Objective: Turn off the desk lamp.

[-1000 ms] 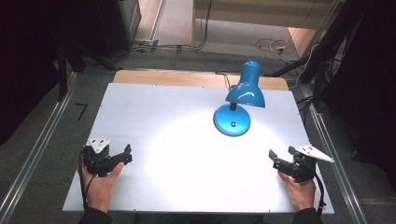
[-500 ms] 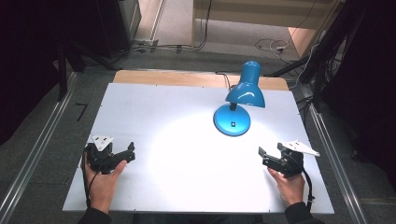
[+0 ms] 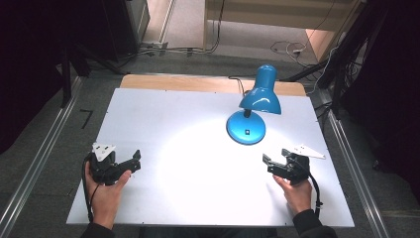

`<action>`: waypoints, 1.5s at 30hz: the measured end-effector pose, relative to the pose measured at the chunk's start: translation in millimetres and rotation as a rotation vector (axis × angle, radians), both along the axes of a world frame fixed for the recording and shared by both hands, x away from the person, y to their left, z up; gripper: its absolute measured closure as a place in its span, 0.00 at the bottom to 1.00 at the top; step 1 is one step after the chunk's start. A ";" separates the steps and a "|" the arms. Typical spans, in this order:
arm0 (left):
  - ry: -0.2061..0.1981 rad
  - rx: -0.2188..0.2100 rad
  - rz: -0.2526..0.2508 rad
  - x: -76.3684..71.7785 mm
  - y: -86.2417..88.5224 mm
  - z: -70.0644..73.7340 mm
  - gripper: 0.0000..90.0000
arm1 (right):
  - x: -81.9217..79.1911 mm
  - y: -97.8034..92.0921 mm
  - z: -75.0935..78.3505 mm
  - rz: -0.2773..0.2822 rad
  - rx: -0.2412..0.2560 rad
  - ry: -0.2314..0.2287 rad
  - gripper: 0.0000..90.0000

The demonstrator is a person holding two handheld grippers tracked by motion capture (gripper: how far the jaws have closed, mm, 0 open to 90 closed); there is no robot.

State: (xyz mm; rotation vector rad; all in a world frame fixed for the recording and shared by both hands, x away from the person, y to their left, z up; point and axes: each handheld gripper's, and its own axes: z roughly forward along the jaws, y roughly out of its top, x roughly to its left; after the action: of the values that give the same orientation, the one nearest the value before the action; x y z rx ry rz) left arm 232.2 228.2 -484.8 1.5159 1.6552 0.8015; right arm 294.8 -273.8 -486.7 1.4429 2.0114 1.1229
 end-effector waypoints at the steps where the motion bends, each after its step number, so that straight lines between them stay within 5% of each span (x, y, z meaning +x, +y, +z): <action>1: -0.001 0.001 0.001 -0.7 0.1 0.6 0.06 | 0.0 0.0 0.0 0.000 0.000 0.000 0.20; 15: -0.028 0.009 -0.022 -5.1 -4.4 4.2 0.06 | 12.3 23.5 -11.0 0.032 -0.051 0.007 0.20; 24: -0.024 0.006 -0.036 -3.8 -6.0 2.9 0.06 | 26.9 42.5 -13.8 0.013 -0.042 -0.009 0.23; 45: -0.028 0.002 -0.054 -4.3 -9.8 4.3 0.06 | 44.1 49.5 -6.9 -0.038 -0.049 -0.034 0.39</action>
State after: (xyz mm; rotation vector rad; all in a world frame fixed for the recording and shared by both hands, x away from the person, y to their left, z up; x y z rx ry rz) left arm 227.9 218.4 -480.5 1.5377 1.5873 0.7925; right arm 338.9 -224.3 -493.6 1.4230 1.9660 1.0680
